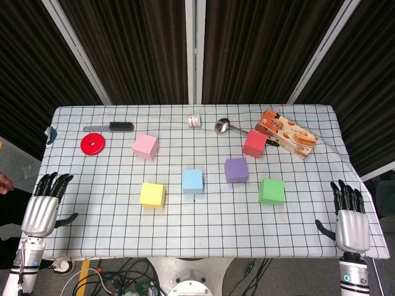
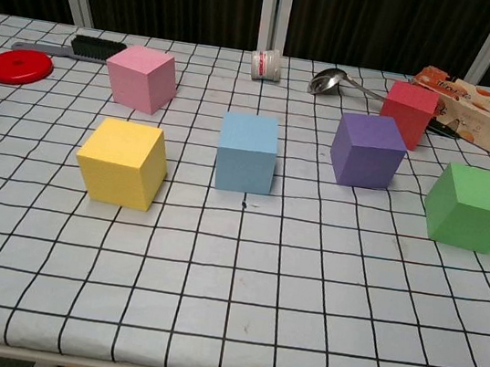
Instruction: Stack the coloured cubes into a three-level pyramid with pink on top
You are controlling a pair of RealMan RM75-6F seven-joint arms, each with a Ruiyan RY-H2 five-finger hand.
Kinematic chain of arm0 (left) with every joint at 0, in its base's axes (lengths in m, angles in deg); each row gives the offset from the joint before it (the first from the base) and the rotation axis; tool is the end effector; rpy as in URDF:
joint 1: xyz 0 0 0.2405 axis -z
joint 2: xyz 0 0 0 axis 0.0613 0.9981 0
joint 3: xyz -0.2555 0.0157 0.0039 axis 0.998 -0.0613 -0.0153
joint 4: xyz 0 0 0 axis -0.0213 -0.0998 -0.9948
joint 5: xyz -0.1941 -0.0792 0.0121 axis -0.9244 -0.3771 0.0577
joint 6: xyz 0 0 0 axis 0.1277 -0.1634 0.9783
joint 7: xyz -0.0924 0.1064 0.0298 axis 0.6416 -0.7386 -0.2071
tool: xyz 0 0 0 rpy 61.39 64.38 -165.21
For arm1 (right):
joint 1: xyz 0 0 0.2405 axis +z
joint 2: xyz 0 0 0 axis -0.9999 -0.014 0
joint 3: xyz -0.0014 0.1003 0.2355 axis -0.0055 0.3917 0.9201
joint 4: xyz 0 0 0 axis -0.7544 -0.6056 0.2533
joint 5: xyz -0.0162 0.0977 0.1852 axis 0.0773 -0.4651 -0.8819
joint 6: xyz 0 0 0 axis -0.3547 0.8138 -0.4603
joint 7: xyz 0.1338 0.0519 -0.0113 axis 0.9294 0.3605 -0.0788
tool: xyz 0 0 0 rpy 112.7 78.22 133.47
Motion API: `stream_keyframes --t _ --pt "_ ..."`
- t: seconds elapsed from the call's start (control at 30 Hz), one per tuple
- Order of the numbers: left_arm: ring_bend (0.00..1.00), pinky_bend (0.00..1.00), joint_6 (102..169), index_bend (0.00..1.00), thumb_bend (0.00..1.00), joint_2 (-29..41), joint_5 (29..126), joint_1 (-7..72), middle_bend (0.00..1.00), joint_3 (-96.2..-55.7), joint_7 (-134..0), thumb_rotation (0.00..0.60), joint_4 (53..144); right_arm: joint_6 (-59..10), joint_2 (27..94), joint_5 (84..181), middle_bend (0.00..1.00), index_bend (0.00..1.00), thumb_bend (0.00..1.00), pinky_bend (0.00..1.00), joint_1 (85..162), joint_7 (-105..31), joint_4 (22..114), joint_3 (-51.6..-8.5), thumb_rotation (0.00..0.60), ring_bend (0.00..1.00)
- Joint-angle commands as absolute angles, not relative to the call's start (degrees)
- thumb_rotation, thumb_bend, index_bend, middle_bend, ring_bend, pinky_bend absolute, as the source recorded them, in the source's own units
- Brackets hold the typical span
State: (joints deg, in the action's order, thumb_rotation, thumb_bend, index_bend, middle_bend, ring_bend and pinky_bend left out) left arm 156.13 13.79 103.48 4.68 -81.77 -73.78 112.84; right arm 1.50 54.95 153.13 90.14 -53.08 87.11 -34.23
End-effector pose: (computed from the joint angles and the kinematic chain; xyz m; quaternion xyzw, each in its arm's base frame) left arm -0.2952 0.1967 0.1019 -0.6175 -0.3613 -0.4003 0.5726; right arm -0.2927 -0.1692 0.1044 0.5363 -0.3901 0.3898 0.6389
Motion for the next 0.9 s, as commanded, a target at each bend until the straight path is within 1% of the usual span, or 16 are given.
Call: stream_keyframes --t 0.03,0.2,0.57,0.9 --pt "0.00 0.07 155.84 0.11 0.00 13.90 103.45 4.73 0.12 -81.87 -73.52 0.600 113.07 1.21 54.70 153.26 0.00 0.00 0.07 0.00 90.21 -52.50 87.38 -34.41 0.600 0.00" --pt "0.00 0.07 154.08 0.12 0.00 14.80 102.43 4.78 0.12 -82.24 -69.94 0.600 114.52 0.13 53.49 153.34 0.00 0.00 0.07 0.00 90.36 -49.49 88.14 -34.79 0.600 0.00" --pt "0.00 0.07 154.11 0.12 0.00 14.77 102.54 5.47 0.12 -81.39 -70.52 0.600 114.90 0.66 53.52 153.21 0.00 0.00 0.07 0.00 90.70 -49.08 88.36 -33.94 0.600 0.00" --pt "0.00 0.07 153.89 0.12 0.00 12.94 101.59 4.84 0.12 -81.91 -69.69 0.600 113.08 -0.27 52.77 153.72 0.01 0.00 0.07 0.00 91.77 -49.20 89.05 -33.63 0.600 0.00"
